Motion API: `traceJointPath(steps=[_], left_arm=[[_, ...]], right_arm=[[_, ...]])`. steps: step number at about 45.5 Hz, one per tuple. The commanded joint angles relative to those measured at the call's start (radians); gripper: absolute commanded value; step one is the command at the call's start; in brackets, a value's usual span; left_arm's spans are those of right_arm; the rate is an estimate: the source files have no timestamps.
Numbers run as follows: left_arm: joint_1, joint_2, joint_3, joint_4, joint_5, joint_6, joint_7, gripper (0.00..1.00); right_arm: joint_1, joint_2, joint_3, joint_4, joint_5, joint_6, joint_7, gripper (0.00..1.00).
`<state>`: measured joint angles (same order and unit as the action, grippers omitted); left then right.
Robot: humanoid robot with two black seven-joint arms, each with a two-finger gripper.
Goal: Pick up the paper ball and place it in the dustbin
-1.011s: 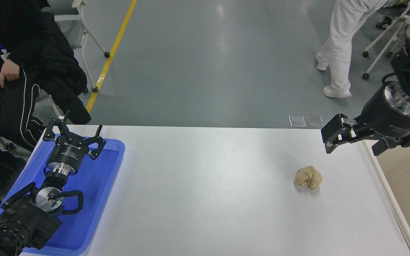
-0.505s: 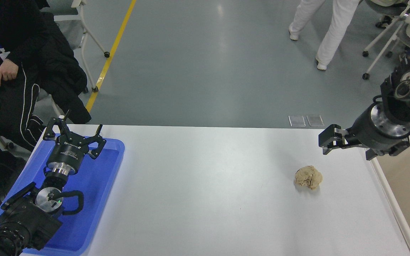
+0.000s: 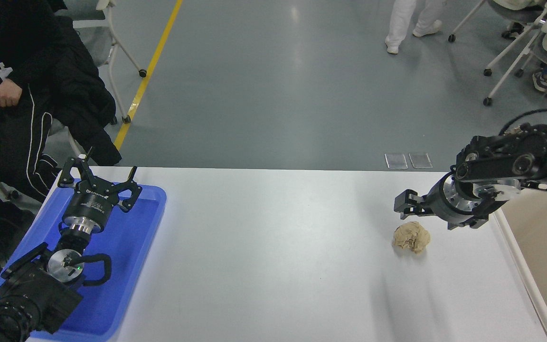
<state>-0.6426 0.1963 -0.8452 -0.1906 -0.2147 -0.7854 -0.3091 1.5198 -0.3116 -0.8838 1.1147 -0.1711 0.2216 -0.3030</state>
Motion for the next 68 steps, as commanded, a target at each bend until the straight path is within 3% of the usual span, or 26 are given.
traceJointPath(steps=[1,14,41,46,51,53,57,58,68], left_arm=[[0.0,0.0,0.0,0.0,0.0,0.0,-0.001,1.0],[0.0,0.0,0.0,0.0,0.0,0.0,-0.001,1.0],[0.0,0.0,0.0,0.0,-0.002,0.0,-0.001,1.0],[0.0,0.0,0.0,0.0,-0.002,0.0,-0.001,1.0],[0.0,0.0,0.0,0.0,-0.002,0.0,-0.001,1.0],[0.0,0.0,0.0,0.0,-0.002,0.0,-0.001,1.0],[0.0,0.0,0.0,0.0,-0.002,0.0,-0.001,1.0],[0.0,0.0,0.0,0.0,-0.002,0.0,-0.001,1.0],[0.0,0.0,0.0,0.0,-0.002,0.0,-0.001,1.0]], right_arm=[[-0.193,0.069,0.063,-0.22,-0.094,-0.01,0.021,1.0],[-0.302,0.126,0.063,-0.384,-0.099,-0.01,0.054,1.0],[-0.405,0.203,0.056,-0.558,-0.211,-0.015,0.054,0.99],[-0.411,0.204,0.054,-0.559,-0.212,-0.011,0.054,0.87],[-0.414,0.204,0.051,-0.559,-0.229,0.001,0.054,0.62],[-0.414,0.204,0.049,-0.558,-0.24,0.004,0.053,0.49],[-0.412,0.204,0.049,-0.556,-0.255,0.025,0.053,0.05],[-0.412,0.204,0.049,-0.556,-0.257,0.034,0.053,0.0],[-0.402,0.198,0.049,-0.558,-0.248,0.047,0.054,0.0]])
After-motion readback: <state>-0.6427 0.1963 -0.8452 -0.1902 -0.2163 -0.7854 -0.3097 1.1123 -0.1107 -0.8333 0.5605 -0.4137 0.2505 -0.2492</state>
